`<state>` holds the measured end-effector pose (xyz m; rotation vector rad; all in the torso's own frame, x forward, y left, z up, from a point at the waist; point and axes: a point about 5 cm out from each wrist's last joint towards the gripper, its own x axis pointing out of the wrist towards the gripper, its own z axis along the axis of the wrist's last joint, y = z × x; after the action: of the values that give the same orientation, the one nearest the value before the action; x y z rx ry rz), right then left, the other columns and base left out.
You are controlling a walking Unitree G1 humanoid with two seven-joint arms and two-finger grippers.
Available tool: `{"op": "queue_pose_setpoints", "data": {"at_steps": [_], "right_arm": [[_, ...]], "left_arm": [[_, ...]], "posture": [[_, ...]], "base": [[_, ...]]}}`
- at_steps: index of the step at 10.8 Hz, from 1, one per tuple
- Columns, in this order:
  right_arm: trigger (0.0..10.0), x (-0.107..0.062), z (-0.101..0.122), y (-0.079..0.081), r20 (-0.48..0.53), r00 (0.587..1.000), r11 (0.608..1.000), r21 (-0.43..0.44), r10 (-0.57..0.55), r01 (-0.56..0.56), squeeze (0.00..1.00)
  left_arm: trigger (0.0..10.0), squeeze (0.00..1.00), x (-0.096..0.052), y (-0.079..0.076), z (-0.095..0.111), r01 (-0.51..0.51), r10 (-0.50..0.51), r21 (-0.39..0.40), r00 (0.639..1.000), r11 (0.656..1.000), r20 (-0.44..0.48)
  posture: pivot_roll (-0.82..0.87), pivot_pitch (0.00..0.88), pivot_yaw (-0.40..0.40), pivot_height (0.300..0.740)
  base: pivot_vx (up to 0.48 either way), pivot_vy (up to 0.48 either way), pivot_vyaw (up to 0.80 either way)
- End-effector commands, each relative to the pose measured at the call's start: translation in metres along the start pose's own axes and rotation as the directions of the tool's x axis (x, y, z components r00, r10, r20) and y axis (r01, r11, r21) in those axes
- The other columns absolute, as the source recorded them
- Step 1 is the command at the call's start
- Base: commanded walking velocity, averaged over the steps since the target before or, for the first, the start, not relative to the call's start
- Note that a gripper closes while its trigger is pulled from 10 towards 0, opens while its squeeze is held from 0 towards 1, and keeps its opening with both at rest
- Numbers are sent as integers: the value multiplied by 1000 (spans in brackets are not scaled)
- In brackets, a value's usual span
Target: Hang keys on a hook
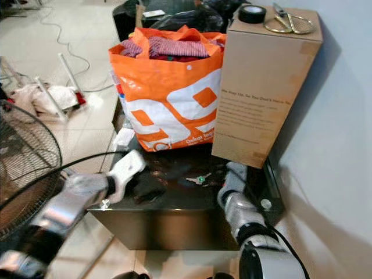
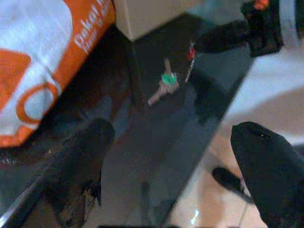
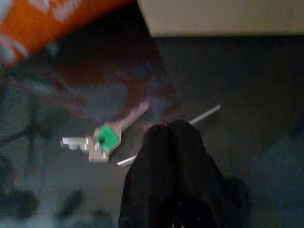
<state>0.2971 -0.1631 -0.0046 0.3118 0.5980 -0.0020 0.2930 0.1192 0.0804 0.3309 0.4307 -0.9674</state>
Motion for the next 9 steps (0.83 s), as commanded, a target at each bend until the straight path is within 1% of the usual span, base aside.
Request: {"op": "queue_pose_setpoints", "data": {"at_steps": [1,2,3,4,5,6,7,8,9], "right_arm": [[0,-2,1,-6,31,1000,1000,25,-5,4,0],[0,-4,2,-9,55,998,999,32,-2,0,0],[0,-5,8,-9,101,995,999,35,20,-24,0],[0,-11,14,-7,173,983,997,26,63,-68,0],[0,-21,18,-5,244,965,995,-15,96,-96,0],[0,-35,23,-2,320,941,993,6,113,-122,0],[0,-55,33,1,416,903,991,22,109,-130,0],[0,-66,39,3,460,882,992,26,98,-124,0],[0,-81,48,9,512,854,991,35,93,-129,0]], "left_arm": [[10000,0,-3,10,2,-48,48,-2,999,999,14],[10000,0,-2,13,3,-73,73,7,997,997,25],[10000,0,-2,17,6,-119,119,-1,992,993,47],[10000,0,-3,20,10,-200,202,-31,975,979,96],[10000,0,-8,22,16,-275,280,-51,950,960,142],[10000,0,-15,27,24,-347,354,-72,916,935,189],[10000,0,-24,28,35,-399,408,-87,880,913,244],[10000,0,-29,28,41,-431,440,-95,857,897,267],[10000,0,-36,30,49,-490,498,-107,812,865,303]], "posture": [[-116,0,101,740],[-121,0,100,740],[-127,0,104,740],[-137,0,113,740],[-143,0,120,740],[-143,0,122,740],[-139,0,122,740],[-135,0,123,740],[-137,0,127,740]], "base": [[0,0,0],[0,0,0],[0,0,0],[0,0,0],[0,0,0],[0,0,0],[0,0,0],[0,0,0],[0,0,0]]}}
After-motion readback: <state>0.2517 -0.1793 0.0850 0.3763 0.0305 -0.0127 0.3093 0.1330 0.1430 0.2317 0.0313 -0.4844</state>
